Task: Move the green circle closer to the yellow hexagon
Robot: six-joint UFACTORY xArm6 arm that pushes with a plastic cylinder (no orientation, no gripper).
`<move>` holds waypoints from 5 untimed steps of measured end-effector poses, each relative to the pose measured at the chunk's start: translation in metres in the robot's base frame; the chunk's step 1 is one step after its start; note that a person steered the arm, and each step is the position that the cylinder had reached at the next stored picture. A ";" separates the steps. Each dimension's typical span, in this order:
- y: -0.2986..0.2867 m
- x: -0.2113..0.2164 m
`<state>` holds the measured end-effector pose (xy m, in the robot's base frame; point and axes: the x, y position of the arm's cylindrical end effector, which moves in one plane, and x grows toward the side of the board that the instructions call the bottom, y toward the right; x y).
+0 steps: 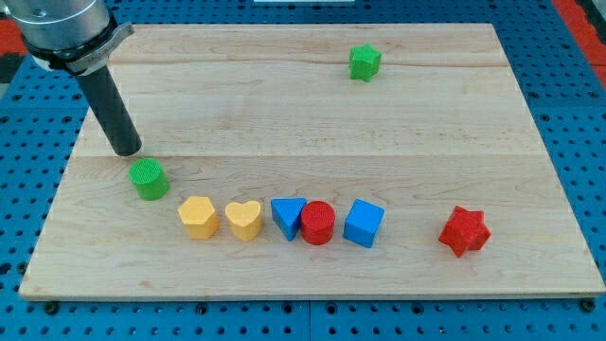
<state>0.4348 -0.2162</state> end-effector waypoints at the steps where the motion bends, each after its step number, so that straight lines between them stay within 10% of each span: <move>1: -0.009 -0.021; 4: 0.023 0.061; 5: 0.027 0.027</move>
